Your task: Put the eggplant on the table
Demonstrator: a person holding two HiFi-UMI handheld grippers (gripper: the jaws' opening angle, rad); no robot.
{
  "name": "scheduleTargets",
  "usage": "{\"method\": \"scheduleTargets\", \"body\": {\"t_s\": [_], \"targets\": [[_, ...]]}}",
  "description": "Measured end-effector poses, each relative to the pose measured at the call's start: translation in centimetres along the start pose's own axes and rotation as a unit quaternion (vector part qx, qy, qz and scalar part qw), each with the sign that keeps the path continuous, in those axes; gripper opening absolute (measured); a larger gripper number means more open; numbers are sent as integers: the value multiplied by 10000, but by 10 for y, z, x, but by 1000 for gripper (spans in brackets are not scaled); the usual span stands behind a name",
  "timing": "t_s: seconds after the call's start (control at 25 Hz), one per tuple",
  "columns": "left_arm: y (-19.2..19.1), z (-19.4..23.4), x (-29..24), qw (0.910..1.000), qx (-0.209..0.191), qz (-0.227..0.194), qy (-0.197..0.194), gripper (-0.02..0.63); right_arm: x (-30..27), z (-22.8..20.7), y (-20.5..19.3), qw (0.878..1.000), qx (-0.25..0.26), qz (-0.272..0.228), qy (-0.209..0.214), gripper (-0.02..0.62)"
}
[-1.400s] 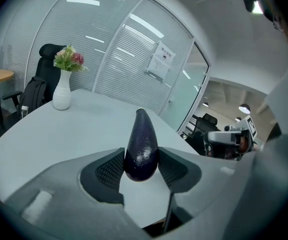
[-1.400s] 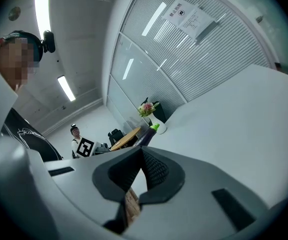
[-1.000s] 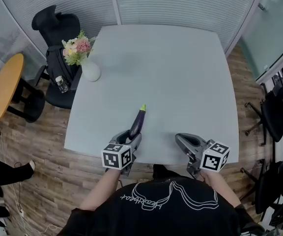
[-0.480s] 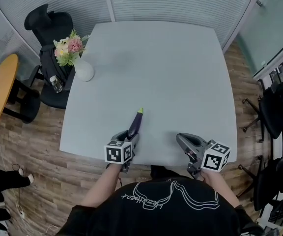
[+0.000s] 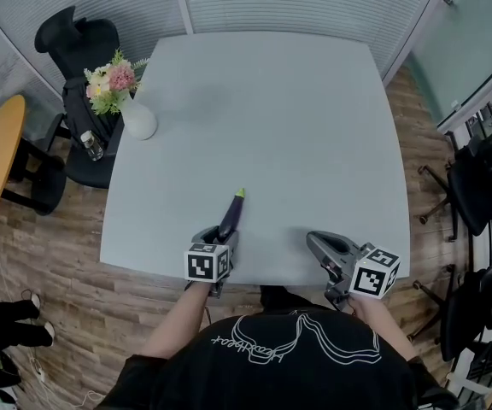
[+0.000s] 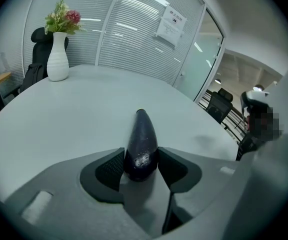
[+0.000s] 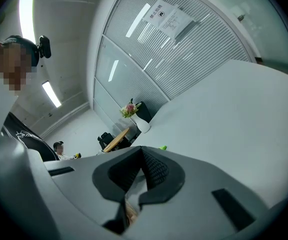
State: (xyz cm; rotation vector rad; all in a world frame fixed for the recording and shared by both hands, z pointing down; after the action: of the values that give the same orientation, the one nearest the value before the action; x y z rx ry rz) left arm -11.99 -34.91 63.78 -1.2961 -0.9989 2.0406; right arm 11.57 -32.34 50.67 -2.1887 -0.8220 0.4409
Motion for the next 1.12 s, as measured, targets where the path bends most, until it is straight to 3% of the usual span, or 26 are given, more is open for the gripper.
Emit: {"method": "scheduleTargets", "body": {"t_s": [0.4, 0.68, 0.92, 1.12], "targets": [[2, -1, 0, 9996, -186, -156, 110, 216, 7, 1, -2, 10000, -34, -68, -42, 9], [4, -8, 2, 9992, -168, -352, 36, 273, 14, 4, -6, 10000, 5, -42, -83, 8], [18, -13, 25, 9978, -179, -626, 157, 275, 17, 15, -9, 10000, 39, -56, 27, 9], [31, -22, 60, 9954, 25, -947, 145, 273, 14, 35, -11, 9988, 399, -28, 280, 9]]}}
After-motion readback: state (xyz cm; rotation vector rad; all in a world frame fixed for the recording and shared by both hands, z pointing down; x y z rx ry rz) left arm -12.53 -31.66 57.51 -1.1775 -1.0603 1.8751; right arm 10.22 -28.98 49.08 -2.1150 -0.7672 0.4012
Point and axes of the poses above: the fingertips, and each gripper's own axes: x backward along the fingers, z to its left, y out of its top, the point moved 4 cm from there along x, backward along the fingers, and after that the axes turned 15 degrees about -z, right-handed, at the moved point
